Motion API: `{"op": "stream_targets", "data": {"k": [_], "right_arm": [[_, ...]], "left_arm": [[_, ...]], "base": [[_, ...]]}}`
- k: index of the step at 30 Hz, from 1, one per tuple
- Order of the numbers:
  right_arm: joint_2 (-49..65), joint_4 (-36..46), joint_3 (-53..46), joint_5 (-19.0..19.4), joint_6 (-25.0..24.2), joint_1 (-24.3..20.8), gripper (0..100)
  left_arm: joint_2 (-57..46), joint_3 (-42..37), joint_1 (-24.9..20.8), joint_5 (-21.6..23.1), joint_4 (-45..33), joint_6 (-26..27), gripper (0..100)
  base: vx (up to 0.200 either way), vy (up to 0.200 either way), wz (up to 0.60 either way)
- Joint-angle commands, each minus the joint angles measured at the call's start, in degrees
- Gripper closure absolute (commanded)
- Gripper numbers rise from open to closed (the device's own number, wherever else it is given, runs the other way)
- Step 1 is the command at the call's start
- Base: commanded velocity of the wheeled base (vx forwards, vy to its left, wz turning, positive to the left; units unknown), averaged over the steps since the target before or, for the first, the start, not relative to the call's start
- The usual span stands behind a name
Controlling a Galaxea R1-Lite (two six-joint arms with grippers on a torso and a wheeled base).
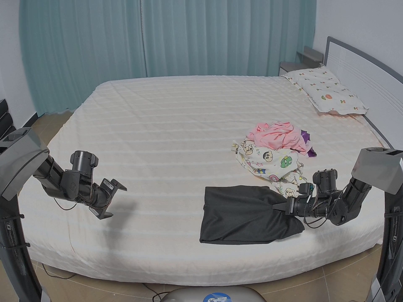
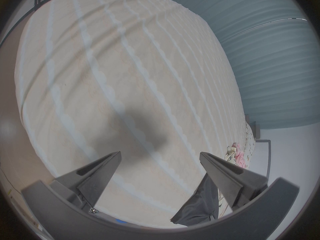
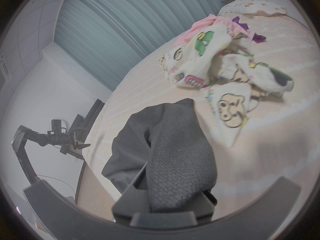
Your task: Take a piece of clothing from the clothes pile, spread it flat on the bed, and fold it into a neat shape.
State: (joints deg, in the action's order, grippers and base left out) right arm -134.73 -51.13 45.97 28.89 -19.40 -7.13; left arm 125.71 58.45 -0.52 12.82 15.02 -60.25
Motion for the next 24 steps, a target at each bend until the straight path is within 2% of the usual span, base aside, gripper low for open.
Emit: {"op": "stream_targets", "data": {"k": [1, 24], "right_arm": [[0.2, 0.0, 0.0, 0.0, 0.0, 0.3, 100], [2.1, -0.1, -3.2, 0.4, 1.6, 4.7, 100]], "left_arm": [[0.1, 0.0, 0.0, 0.0, 0.0, 0.0, 0], [0.1, 0.0, 0.0, 0.0, -0.1, 0.0, 0]], "base": [[0.000, -0.200, 0.00], [0.000, -0.200, 0.00]]}}
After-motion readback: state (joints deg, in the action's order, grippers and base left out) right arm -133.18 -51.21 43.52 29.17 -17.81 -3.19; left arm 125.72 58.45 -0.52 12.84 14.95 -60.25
